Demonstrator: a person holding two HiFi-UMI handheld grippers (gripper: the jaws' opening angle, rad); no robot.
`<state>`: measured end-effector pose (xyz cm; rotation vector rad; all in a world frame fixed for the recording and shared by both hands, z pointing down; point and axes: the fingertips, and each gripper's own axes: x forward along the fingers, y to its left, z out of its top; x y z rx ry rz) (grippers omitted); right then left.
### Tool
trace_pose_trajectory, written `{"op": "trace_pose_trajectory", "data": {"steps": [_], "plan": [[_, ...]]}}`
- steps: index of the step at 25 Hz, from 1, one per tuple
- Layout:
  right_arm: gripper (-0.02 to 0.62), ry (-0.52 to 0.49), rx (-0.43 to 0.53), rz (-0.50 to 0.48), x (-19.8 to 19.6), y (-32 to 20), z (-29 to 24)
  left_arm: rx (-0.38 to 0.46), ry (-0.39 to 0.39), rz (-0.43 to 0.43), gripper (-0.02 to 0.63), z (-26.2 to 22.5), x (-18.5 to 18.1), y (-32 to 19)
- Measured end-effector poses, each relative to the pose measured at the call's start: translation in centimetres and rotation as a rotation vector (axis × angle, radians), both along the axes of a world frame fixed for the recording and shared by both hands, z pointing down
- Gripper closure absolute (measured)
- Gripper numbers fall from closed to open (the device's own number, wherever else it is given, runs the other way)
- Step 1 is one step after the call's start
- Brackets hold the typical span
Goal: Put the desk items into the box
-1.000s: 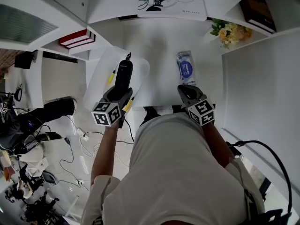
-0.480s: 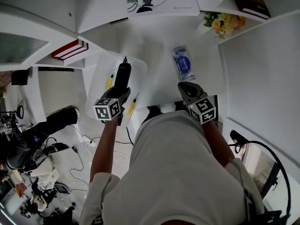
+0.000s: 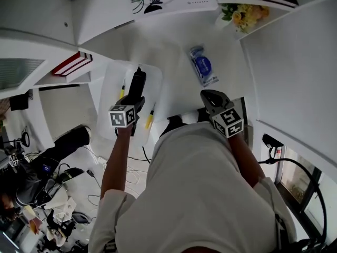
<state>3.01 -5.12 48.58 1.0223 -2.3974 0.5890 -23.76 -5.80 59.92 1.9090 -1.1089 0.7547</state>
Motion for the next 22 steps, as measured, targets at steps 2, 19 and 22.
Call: {"op": "trace_pose_trajectory", "data": {"steps": [2,19,22], "plan": [[0.594,0.007,-0.001,0.011,0.0,0.2,0.0,-0.020,-0.011,0.014,0.322,1.3,-0.2,0.1],[0.594,0.067,-0.011,0.109,2.0,2.1,0.1,-0.142,-0.135,0.187,0.321,11.1,0.0,1.3],[0.594,0.072,-0.016,0.114,2.2,2.3,0.3,-0.166,-0.140,0.210,0.322,12.3,0.1,2.2]]}}
